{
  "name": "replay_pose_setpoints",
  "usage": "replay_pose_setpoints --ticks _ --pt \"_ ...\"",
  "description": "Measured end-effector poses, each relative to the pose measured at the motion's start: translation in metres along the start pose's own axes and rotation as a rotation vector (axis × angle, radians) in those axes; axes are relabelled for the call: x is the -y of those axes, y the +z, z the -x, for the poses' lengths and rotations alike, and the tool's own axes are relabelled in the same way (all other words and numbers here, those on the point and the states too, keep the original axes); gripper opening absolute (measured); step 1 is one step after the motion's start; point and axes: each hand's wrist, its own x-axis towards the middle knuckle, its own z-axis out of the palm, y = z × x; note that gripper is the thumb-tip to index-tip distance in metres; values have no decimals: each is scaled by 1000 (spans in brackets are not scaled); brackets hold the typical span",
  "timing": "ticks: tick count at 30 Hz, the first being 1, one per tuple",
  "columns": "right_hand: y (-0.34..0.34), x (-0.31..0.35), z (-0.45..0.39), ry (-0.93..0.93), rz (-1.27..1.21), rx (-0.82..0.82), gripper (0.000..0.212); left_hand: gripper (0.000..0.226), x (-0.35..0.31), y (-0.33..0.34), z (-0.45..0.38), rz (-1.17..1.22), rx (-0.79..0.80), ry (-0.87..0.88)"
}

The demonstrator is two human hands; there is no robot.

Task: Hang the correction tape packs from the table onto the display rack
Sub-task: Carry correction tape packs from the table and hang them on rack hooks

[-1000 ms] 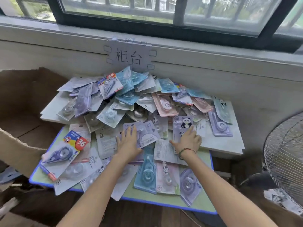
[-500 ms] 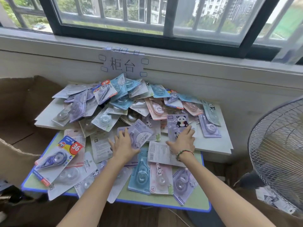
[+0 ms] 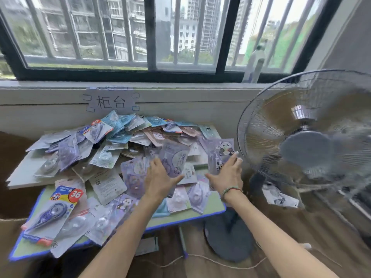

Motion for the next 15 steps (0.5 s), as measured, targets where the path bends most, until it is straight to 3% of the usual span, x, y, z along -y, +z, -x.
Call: replay_pose_setpoints --ticks 3,9,15 --pt "-31 -28 33 72 -10 -99 123 114 -26 2 34 35 29 102" --pt "-96 -95 93 246 5 -275 123 101 -89 25 101 123 133 287" --pt "-163 -172 154 436 30 -432 122 114 -164 66 169 149 269 497"
